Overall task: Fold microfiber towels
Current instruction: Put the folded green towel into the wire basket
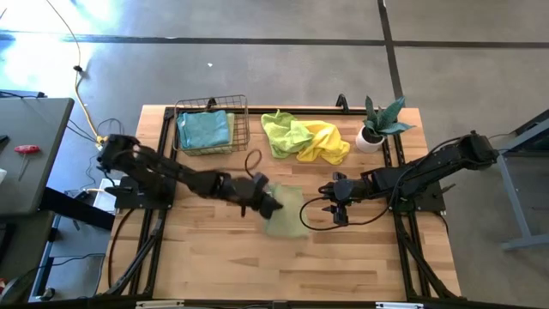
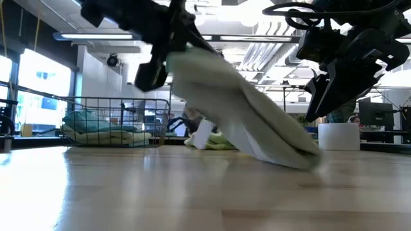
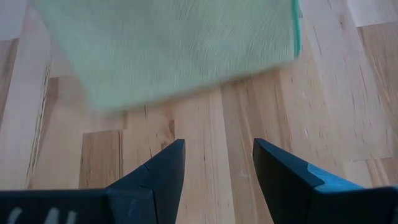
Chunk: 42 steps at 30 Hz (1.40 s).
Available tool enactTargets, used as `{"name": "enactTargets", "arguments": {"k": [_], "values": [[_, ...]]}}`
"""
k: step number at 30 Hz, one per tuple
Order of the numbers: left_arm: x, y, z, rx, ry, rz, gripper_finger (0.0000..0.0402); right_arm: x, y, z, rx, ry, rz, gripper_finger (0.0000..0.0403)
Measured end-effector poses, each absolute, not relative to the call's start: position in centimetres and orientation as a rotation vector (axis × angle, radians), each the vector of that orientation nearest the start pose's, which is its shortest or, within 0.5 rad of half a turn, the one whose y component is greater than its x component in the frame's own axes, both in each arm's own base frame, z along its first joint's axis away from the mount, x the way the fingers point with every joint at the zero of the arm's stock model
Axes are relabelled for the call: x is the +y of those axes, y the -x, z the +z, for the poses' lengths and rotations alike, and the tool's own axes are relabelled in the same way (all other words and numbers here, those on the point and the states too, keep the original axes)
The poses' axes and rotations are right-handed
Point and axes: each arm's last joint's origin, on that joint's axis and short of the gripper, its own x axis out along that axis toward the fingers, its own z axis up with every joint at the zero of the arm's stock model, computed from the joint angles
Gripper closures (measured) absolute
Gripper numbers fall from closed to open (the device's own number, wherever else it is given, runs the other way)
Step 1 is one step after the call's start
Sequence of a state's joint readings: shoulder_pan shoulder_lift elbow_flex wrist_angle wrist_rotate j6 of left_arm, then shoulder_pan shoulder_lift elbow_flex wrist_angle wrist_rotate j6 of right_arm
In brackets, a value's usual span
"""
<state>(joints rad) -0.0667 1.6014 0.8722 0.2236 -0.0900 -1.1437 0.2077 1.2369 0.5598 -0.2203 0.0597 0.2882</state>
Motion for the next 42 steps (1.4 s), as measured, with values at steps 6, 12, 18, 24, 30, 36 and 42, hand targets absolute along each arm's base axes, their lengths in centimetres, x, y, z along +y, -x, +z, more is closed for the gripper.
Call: {"name": "enactTargets", "arguments": {"k": [6,12,18,24,30,36,42], "values": [[2.0,-31.5,23.5,0.383,1.024,0.314,0.0398,4.4,-21.8,17.1,0.902,-0.148,0.008,0.0221],[6.3,-28.9,26.2,0.324,0.990,0.318,0.0398,4.4,-21.8,17.1,0.901,-0.149,0.009,0.0221],[11.9,-26.7,27.8,0.245,0.960,0.331,0.0398,4.4,-21.8,17.1,0.901,-0.148,0.009,0.0221],[17.6,-24.2,28.6,0.234,0.924,0.361,0.0398,4.4,-21.8,17.1,0.901,-0.148,0.009,0.0221],[21.9,-22.5,29.5,0.262,0.945,0.272,0.0398,4.4,-21.8,17.1,0.901,-0.148,0.009,0.0221],[25.5,-21.9,30.9,0.274,0.925,0.261,0.0398,4.4,-21.8,17.1,0.901,-0.148,0.009,0.0221],[28.0,-19.9,30.7,0.362,0.939,0.380,0.0398,4.4,-21.8,17.1,0.901,-0.148,0.009,0.0221]]}}
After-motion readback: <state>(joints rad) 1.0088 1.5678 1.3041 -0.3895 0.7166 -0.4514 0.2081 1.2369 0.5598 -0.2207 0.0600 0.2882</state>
